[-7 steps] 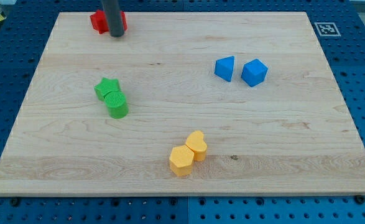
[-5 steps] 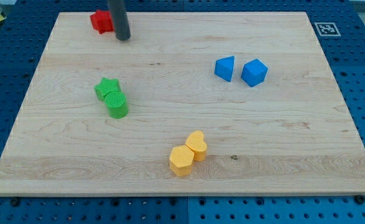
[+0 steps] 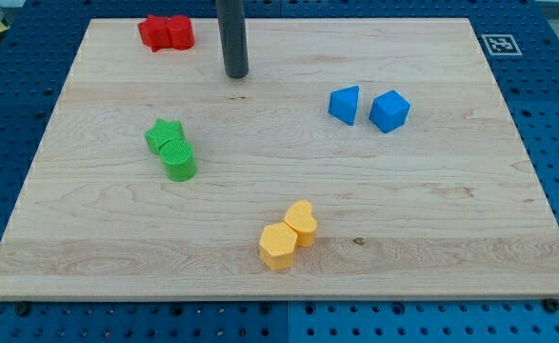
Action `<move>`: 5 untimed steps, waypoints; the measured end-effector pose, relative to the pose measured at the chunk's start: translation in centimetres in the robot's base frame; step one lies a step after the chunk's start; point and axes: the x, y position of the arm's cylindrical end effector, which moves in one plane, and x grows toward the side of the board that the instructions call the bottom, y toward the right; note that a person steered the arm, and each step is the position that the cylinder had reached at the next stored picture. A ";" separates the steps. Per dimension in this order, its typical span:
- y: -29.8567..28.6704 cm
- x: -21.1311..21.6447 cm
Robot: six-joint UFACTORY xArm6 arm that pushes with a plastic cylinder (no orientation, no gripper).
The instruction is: Separate green star from green circle
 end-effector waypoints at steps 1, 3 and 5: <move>0.0 0.0; 0.6 0.8; 4.9 7.3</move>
